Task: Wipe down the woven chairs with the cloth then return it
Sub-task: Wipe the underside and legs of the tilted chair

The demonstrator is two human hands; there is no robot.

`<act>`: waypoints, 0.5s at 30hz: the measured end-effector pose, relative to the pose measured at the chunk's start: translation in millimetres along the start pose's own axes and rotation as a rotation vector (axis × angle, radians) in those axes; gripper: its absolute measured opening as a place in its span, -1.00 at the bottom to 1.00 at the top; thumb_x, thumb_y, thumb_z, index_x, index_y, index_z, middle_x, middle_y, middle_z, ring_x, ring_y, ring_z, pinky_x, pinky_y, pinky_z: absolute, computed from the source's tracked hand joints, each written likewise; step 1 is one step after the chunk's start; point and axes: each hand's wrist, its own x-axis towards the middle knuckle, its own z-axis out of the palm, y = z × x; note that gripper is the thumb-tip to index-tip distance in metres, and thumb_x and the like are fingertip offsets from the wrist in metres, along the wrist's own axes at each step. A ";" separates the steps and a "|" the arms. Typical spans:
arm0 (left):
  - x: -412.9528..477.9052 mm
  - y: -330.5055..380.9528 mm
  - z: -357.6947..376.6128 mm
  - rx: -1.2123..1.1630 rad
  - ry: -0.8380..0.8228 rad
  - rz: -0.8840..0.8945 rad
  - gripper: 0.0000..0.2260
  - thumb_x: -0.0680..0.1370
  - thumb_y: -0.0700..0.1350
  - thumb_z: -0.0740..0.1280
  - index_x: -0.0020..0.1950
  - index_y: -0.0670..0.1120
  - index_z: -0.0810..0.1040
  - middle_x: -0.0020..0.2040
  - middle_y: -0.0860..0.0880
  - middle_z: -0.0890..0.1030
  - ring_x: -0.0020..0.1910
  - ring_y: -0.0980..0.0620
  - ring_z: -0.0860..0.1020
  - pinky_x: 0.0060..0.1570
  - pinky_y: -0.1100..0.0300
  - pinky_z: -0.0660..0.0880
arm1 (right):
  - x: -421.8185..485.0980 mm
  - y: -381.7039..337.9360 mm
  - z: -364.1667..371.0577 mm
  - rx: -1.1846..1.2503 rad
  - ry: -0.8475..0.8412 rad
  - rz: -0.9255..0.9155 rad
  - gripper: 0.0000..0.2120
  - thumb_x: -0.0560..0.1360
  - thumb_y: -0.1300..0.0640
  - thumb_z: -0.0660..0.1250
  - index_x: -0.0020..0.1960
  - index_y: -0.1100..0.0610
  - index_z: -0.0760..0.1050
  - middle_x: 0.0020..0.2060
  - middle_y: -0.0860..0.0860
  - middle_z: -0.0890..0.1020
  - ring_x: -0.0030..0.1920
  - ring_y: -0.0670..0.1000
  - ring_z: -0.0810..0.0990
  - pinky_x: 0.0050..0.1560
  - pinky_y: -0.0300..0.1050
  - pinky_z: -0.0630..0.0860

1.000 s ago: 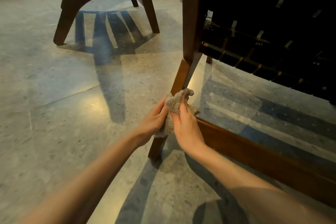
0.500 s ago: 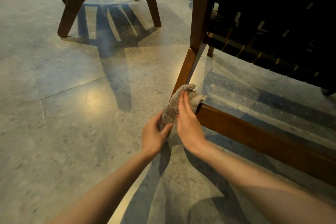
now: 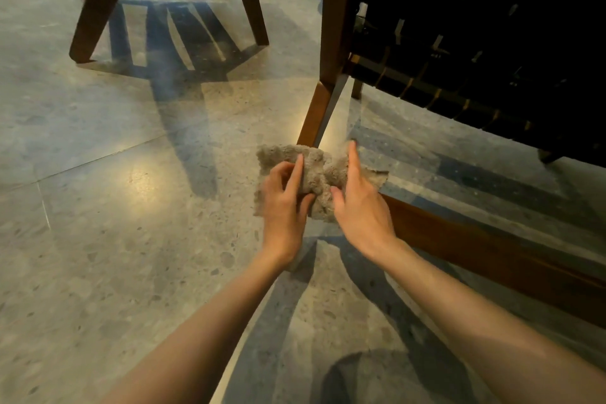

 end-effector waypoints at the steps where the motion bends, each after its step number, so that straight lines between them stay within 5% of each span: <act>1: 2.3 -2.3 -1.1 0.084 -0.037 0.082 -0.36 0.49 -0.19 0.40 0.52 -0.06 0.20 0.37 -0.18 0.29 0.32 -0.09 0.25 0.31 0.19 0.19 | 2.1 3.1 -2.5 -0.073 -0.028 -0.059 -0.17 0.57 -0.02 0.24 0.52 -0.06 -0.35 0.38 0.08 0.40 0.14 0.10 0.54 0.03 0.02 0.58; 4: 13.1 -10.5 -6.0 0.366 -0.166 0.245 -0.40 0.54 -0.05 0.33 0.53 0.02 0.16 0.43 -0.23 0.23 0.37 -0.22 0.15 0.37 -0.04 0.14 | 8.0 16.4 -6.2 -0.317 -0.122 -0.153 -0.01 0.48 -0.21 0.31 0.52 0.00 -0.39 0.37 0.10 0.41 0.29 0.13 0.39 0.24 0.03 0.37; 8: 24.8 -16.6 -11.1 0.634 -0.356 0.373 -0.35 0.58 0.19 0.16 0.54 0.10 -0.13 0.52 -0.18 0.07 0.41 -0.15 -0.12 0.43 -0.02 -0.24 | 11.5 30.1 -15.6 -0.531 -0.191 -0.060 -0.03 0.46 -0.32 0.23 0.55 0.13 -0.26 0.29 0.19 0.43 0.27 0.16 0.35 0.27 0.01 0.31; 13: 25.6 1.8 -10.2 0.779 -0.320 0.563 -0.33 0.49 0.22 0.30 0.51 -0.04 0.22 0.50 -0.15 0.24 0.49 -0.17 0.12 0.43 -0.12 0.10 | -4.1 37.7 -36.7 -0.594 -0.222 0.103 -0.03 0.40 -0.42 0.20 0.53 0.19 -0.03 0.32 0.17 0.33 0.29 0.13 0.32 0.28 -0.05 0.31; 15: 29.6 4.1 -6.8 0.856 -0.362 0.597 -0.33 0.56 0.26 0.15 0.55 -0.06 0.08 0.55 -0.15 0.08 0.52 -0.17 0.04 0.44 -0.12 -0.12 | -11.9 37.4 -49.4 -0.662 -0.225 0.216 -0.06 0.38 -0.49 0.11 0.44 0.23 0.18 0.28 0.15 0.35 0.27 0.13 0.34 0.23 -0.06 0.33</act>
